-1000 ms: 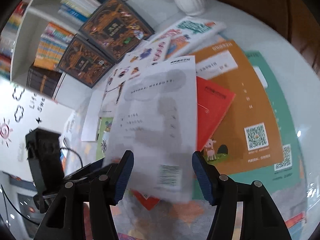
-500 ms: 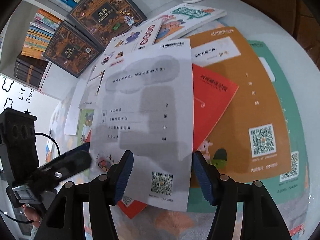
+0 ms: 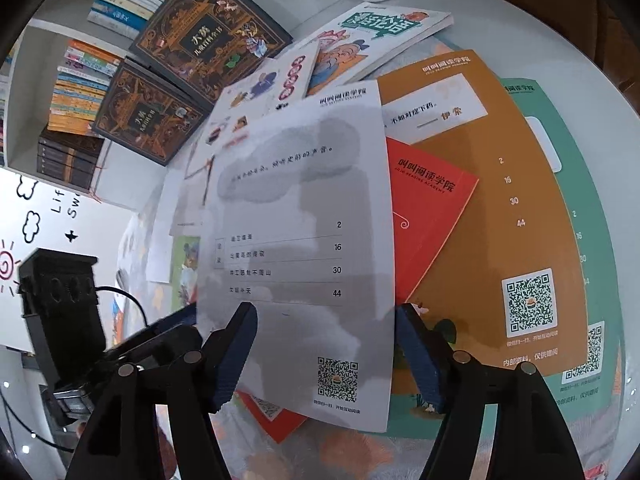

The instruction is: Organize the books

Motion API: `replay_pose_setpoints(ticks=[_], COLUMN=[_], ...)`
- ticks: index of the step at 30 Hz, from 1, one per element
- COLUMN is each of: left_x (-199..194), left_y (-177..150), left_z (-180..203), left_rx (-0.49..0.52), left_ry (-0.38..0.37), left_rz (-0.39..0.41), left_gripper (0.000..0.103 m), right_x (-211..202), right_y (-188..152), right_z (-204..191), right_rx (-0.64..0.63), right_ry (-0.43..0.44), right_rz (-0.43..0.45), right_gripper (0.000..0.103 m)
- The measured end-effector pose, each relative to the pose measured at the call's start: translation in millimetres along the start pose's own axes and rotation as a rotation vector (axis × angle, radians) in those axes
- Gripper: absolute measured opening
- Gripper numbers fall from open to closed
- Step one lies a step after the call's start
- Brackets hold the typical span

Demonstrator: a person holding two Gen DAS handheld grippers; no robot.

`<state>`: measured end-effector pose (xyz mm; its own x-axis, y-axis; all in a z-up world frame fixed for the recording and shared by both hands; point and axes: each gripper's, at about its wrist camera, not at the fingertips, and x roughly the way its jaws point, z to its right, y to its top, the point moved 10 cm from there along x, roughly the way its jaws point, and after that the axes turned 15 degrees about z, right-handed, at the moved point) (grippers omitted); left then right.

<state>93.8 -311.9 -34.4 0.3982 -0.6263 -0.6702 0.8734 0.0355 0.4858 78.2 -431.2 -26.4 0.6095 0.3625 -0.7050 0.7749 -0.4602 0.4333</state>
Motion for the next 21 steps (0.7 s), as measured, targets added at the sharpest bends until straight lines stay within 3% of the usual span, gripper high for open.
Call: replay_pose_setpoints(ticks=[10,15,19,21], left_x=[-2,-9,-19,-26], left_y=[2,1,1,1], left_z=[-2,-9,-14,-17], left_rx=[-0.037,-0.058,-0.096,-0.113], left_ry=[-0.006,0.002,-0.003,-0.008], left_rz=[0.022,0.035,0.049,0.059], left_gripper=[0.096,0.096,0.096,0.096], right_x=[-22,-23,-13,-4], right_y=[14,15,9,-3], right_z=[-47,-46,-28,-14], right_rx=[0.003,0.102,0.116,0.142], right_ry=[0.125,0.195,0.147,0.129], right_rz=[0.017,0.017,0.004,-0.025], right_gripper=[0.07,0.071,0.071,0.064])
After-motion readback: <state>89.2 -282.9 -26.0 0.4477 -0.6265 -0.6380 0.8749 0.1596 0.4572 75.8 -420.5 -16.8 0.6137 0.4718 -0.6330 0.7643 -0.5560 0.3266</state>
